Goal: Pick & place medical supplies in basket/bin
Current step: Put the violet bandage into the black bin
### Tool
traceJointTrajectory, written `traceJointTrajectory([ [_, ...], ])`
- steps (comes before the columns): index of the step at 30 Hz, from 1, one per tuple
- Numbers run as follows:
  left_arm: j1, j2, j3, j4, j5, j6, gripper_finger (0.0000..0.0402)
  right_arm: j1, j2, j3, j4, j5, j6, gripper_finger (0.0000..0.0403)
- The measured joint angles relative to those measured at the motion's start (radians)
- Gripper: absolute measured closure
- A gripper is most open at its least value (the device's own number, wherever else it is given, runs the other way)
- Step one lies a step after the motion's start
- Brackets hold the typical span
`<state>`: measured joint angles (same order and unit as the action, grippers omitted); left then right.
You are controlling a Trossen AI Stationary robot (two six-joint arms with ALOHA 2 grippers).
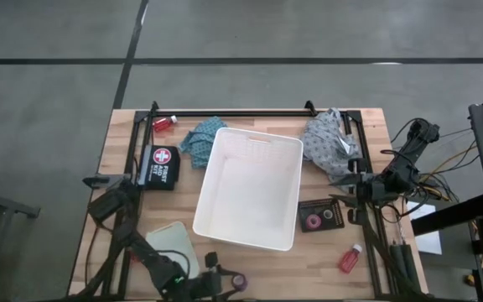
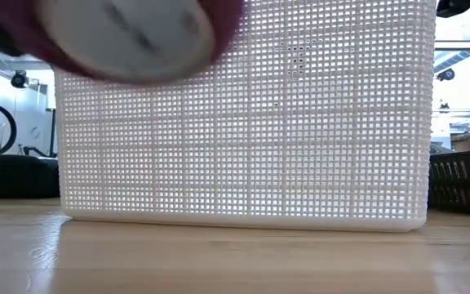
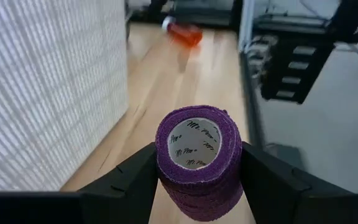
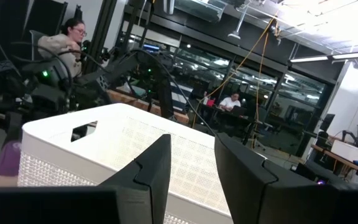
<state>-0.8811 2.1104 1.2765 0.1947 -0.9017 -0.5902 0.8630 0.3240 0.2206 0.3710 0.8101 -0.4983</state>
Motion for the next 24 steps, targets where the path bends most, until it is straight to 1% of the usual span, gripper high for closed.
traceJointTrajectory([
  [2,-0.011,0.001,0.001,-0.001,-0.031,0.009,0.0192,0.000,0.000,0.000,0.000,0.000,0.000,0.0284],
  [4,-0.010,0.005,-0.004,-0.005,-0.038,-0.003,0.0192,0.000,0.000,0.000,0.000,0.000,0.000,0.0282],
  [10,0.013,0.041,-0.006,-0.007,-0.040,-0.097,0.0192,0.001,0.000,0.000,0.000,0.000,0.000,0.0275],
  [17,0.043,0.081,0.002,0.003,-0.020,-0.125,0.0192,0.000,0.000,0.000,0.000,0.000,0.000,0.0276],
  [22,0.064,0.106,0.002,0.014,0.044,-0.151,0.0192,0.000,0.000,0.000,0.000,0.000,0.000,0.0282],
  [24,0.070,0.112,0.001,0.018,0.053,-0.172,0.0191,0.000,0.000,0.000,0.000,0.000,0.000,0.0284],
])
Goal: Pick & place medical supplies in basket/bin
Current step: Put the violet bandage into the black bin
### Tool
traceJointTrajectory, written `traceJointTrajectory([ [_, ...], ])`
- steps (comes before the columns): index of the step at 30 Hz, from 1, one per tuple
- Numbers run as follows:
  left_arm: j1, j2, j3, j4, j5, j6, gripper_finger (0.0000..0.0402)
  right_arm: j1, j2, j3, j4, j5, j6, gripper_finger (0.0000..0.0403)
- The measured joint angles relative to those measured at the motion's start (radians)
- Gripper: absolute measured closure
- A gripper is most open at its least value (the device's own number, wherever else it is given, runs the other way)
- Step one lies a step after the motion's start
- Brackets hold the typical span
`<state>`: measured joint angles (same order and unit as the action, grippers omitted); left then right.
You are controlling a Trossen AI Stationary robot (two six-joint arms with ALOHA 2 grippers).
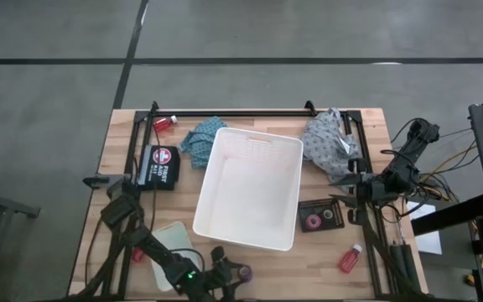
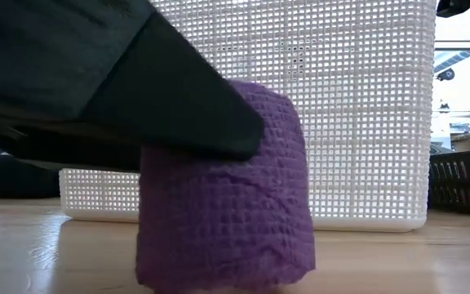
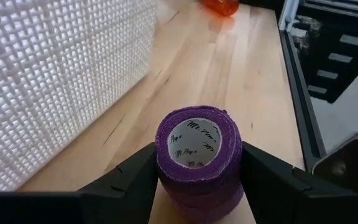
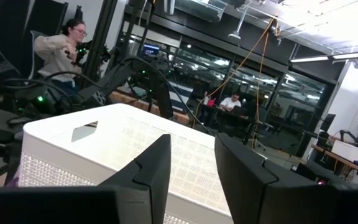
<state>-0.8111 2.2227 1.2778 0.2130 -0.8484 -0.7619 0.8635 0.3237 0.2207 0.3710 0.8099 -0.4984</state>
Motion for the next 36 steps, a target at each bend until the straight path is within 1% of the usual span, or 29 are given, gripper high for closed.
traceJointTrajectory([
  [9,0.001,0.000,0.000,-0.002,0.010,0.006,0.0189,0.000,0.000,0.000,0.000,0.000,0.000,0.0278],
  [19,0.001,0.000,-0.001,-0.008,0.029,0.005,0.0149,0.000,0.000,0.000,0.000,0.000,0.000,0.0276],
  [24,0.001,0.000,-0.001,-0.003,0.025,0.005,0.0141,0.000,0.000,0.000,0.000,0.000,0.000,0.0282],
  [31,-0.003,-0.034,0.000,0.003,0.013,0.050,0.0141,-0.001,0.000,0.000,0.000,0.000,0.000,0.0283],
  [36,-0.018,-0.060,-0.001,-0.002,-0.037,0.057,0.0142,-0.001,0.000,0.000,0.000,0.000,0.000,0.0277],
])
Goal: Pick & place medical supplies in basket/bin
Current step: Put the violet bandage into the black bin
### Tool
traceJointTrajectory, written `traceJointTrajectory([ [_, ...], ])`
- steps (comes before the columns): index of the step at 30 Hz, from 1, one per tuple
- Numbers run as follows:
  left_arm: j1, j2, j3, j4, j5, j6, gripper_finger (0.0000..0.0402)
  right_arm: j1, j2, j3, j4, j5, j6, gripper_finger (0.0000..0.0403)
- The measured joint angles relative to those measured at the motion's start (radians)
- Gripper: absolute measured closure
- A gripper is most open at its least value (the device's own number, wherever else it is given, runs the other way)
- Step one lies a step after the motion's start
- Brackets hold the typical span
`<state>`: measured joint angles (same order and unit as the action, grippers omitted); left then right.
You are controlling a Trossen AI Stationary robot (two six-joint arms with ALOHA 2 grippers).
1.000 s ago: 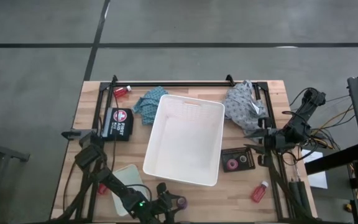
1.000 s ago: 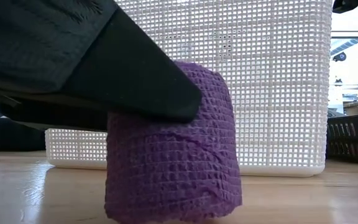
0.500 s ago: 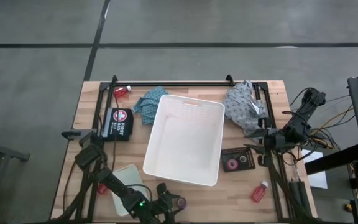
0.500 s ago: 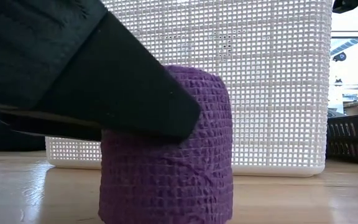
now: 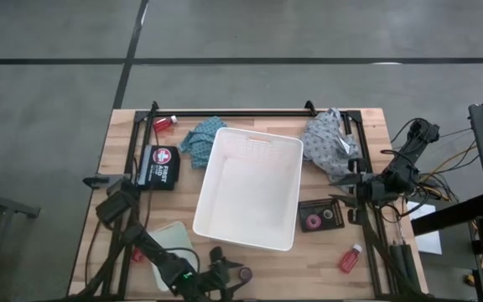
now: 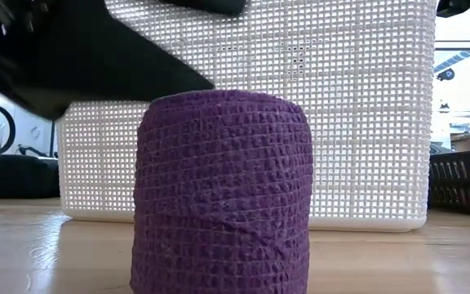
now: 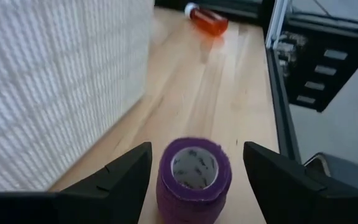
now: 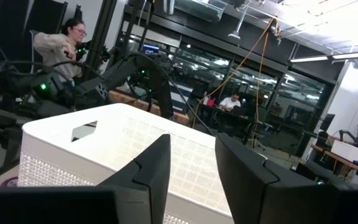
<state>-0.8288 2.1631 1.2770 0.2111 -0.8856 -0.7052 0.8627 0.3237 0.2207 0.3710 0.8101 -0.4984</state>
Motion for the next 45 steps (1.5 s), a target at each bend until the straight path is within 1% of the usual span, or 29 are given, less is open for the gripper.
traceJointTrajectory([
  [3,-0.013,-0.021,0.000,-0.003,-0.043,0.009,0.0142,0.000,0.001,0.000,0.000,0.000,0.000,0.0274],
  [5,-0.021,-0.045,-0.001,-0.004,-0.060,0.041,0.0142,0.000,0.001,0.000,0.000,0.000,0.000,0.0273],
  [8,-0.028,-0.089,-0.002,-0.010,-0.059,0.089,0.0142,0.000,0.001,0.000,0.000,0.000,0.000,0.0275],
  [12,-0.027,-0.172,-0.005,-0.054,0.005,0.157,0.0141,0.001,0.001,0.000,0.000,0.000,0.000,0.0280],
  [14,-0.020,-0.220,-0.016,-0.063,0.026,0.216,0.0142,0.001,0.001,0.000,0.000,0.000,0.000,0.0282],
  [17,-0.005,-0.300,-0.033,-0.062,0.044,0.346,0.0142,0.001,0.001,0.000,0.000,0.000,0.000,0.0285],
  [20,0.025,-0.380,-0.046,-0.060,0.102,0.489,0.0141,0.001,0.001,0.000,0.000,0.000,0.000,0.0284],
  [24,0.089,-0.485,-0.069,-0.067,0.185,0.615,0.0141,0.001,0.000,0.000,0.000,0.000,0.000,0.0279],
  [29,0.181,-0.628,-0.135,-0.085,0.341,0.730,0.0141,0.000,0.000,0.000,0.000,0.000,0.000,0.0273],
  [33,0.240,-0.749,-0.198,-0.078,0.410,0.810,0.0141,0.000,0.000,0.000,0.000,0.000,0.000,0.0275],
  [38,0.306,-0.861,-0.305,-0.082,0.415,0.833,0.0144,0.000,0.000,0.000,0.000,0.000,0.000,0.0281],
  [41,0.322,-0.915,-0.381,-0.065,0.415,0.833,0.0146,0.000,0.000,0.000,0.000,0.000,0.000,0.0285],
  [45,0.319,-0.979,-0.473,0.010,0.415,0.833,0.0146,0.000,0.000,0.000,0.000,0.000,0.000,0.0287],
])
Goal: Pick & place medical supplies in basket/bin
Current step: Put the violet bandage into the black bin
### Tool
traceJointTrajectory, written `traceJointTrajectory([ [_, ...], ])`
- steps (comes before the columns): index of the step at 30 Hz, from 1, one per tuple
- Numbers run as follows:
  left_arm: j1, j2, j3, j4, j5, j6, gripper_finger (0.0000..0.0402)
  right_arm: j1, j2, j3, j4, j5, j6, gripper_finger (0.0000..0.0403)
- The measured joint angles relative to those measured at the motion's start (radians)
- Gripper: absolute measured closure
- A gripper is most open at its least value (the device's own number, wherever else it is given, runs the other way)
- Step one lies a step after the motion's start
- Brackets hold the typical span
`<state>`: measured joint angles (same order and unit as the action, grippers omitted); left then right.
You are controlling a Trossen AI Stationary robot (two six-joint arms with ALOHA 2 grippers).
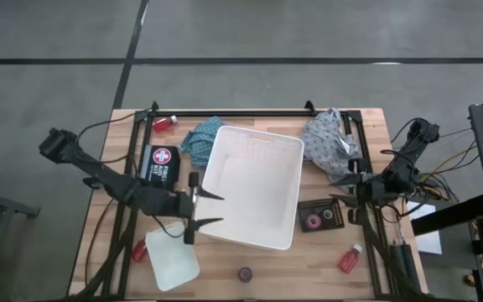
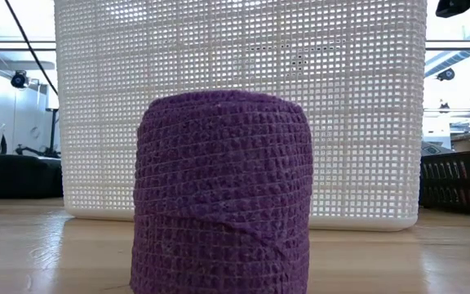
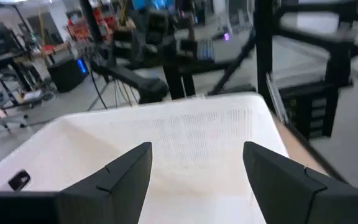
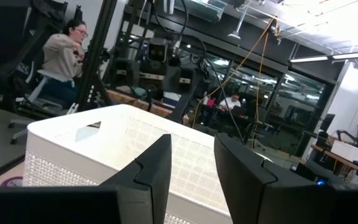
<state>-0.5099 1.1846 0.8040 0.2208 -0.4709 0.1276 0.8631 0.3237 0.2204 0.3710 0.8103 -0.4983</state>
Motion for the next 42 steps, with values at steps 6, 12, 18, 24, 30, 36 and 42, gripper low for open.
traceJointTrajectory([
  [6,-0.013,-0.098,-0.098,0.034,0.004,-0.004,0.0146,0.001,0.000,0.000,0.000,0.000,0.000,0.0282],
  [12,-0.013,-0.127,-0.145,0.035,0.002,-0.011,0.0146,0.000,0.000,0.000,0.000,0.000,0.000,0.0275],
  [18,-0.012,-0.127,-0.154,0.040,0.001,-0.003,0.0146,0.000,0.000,0.000,0.000,0.000,0.000,0.0274],
  [24,-0.012,-0.127,-0.156,0.041,0.000,0.000,0.0145,0.000,0.000,0.000,0.000,0.000,0.000,0.0282],
  [30,-0.012,-0.127,-0.156,0.041,0.000,0.000,0.0146,0.000,0.000,0.000,0.000,0.000,0.000,0.0278],
  [36,-0.012,-0.127,-0.156,0.041,0.000,0.000,0.0147,0.000,0.000,0.000,0.000,0.000,0.000,0.0273],
  [42,-0.012,-0.127,-0.156,0.041,0.001,-0.002,0.0148,0.000,0.000,0.000,0.000,0.000,0.000,0.0280],
])
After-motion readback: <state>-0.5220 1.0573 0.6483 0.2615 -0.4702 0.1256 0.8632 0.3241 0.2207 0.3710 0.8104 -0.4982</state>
